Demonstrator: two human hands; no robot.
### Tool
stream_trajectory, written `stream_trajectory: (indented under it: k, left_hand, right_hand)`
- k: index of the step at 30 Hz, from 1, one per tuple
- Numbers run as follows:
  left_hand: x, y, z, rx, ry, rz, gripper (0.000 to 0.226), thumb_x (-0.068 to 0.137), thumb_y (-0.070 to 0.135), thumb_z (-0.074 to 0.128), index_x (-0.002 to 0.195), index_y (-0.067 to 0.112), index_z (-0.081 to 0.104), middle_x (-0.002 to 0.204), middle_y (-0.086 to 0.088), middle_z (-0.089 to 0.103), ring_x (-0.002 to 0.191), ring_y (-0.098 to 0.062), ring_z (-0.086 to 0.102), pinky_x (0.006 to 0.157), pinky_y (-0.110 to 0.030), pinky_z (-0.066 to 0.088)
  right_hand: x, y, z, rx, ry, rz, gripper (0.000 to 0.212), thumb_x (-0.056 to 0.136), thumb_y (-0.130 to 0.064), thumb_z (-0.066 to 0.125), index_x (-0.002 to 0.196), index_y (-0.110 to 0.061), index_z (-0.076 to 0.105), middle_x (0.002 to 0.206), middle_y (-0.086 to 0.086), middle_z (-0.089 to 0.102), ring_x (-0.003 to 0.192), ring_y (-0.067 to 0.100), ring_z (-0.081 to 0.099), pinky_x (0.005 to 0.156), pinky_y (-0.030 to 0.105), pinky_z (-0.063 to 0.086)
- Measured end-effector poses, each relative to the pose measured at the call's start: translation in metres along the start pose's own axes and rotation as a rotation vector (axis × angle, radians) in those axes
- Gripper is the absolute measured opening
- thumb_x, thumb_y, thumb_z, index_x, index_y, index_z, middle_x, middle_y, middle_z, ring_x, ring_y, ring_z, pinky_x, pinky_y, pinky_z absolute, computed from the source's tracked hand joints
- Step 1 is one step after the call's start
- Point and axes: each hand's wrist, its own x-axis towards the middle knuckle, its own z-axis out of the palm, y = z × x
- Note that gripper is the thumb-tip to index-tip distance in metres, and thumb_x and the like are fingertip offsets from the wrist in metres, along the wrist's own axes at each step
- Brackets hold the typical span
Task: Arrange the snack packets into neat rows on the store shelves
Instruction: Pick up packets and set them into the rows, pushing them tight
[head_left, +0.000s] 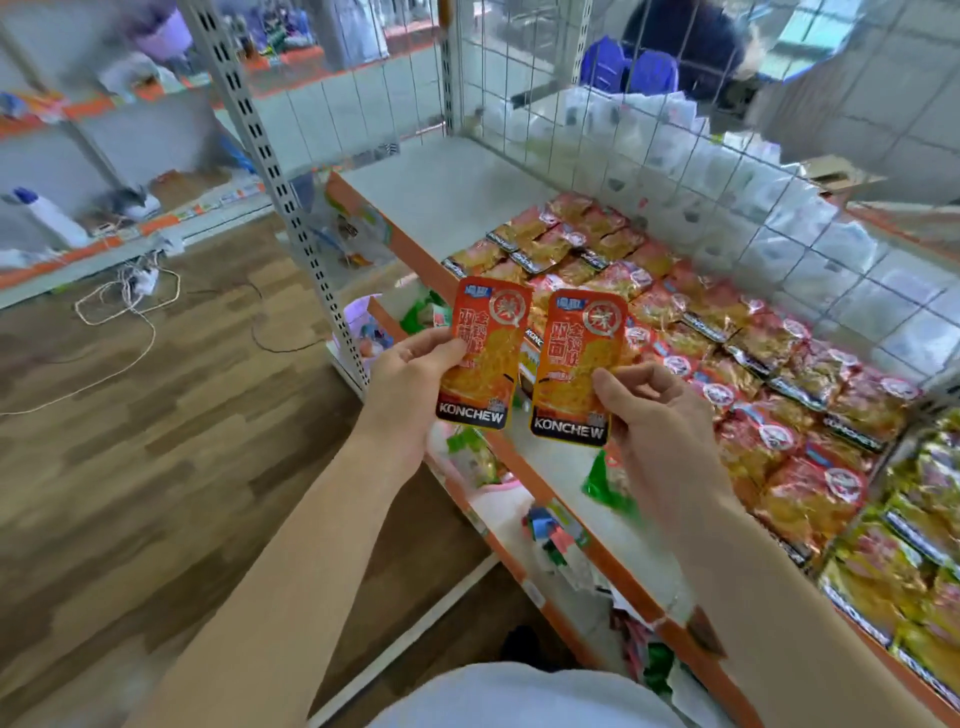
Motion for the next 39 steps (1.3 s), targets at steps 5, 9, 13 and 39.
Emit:
stream_trajectory:
  k: [5,9,13,39]
  left_hand:
    - [0.033,0.004,-0.011,0.059,0.063,0.055,0.031,0.096,0.006,0.060,0.079,0.021,0.081,0.092,-0.002,0.078,0.088,-0.019,0.074,0.088,-0.040,0.056]
    - [0.064,0.003,-0.017,0.112,0.089,0.066,0.019,0.096,0.008,0.062,0.094,0.019,0.077,0.094,-0.002,0.078,0.089,-0.021,0.075,0.076,-0.033,0.056]
    - [0.105,0.010,-0.015,0.157,0.055,0.084,0.016,0.096,0.009,0.062,0.097,0.018,0.076,0.092,-0.002,0.078,0.085,-0.018,0.075,0.070,-0.027,0.057]
    - [0.382,0.040,-0.003,0.738,-0.820,0.738,0.028,0.092,0.003,0.067,0.114,0.018,0.074,0.095,0.003,0.069,0.081,-0.005,0.064,0.073,-0.024,0.056]
  right_hand:
    - [0.036,0.001,0.021,-0.034,-0.026,0.038,0.024,0.087,-0.002,0.072,0.106,-0.015,0.063,0.086,0.004,0.073,0.088,0.025,0.073,0.088,0.045,0.058]
    - [0.054,0.004,0.032,-0.055,0.017,0.063,0.027,0.085,-0.003,0.073,0.107,-0.015,0.063,0.089,0.005,0.073,0.090,0.026,0.073,0.091,0.049,0.057]
    - [0.080,0.006,0.043,-0.074,0.107,0.044,0.027,0.084,-0.004,0.076,0.104,-0.015,0.063,0.095,0.009,0.073,0.092,0.028,0.074,0.090,0.049,0.058]
    - [0.222,0.067,0.167,-0.592,0.803,-0.284,0.021,0.091,-0.012,0.071,0.101,-0.023,0.056,0.072,-0.010,0.063,0.064,-0.001,0.061,0.059,0.012,0.047]
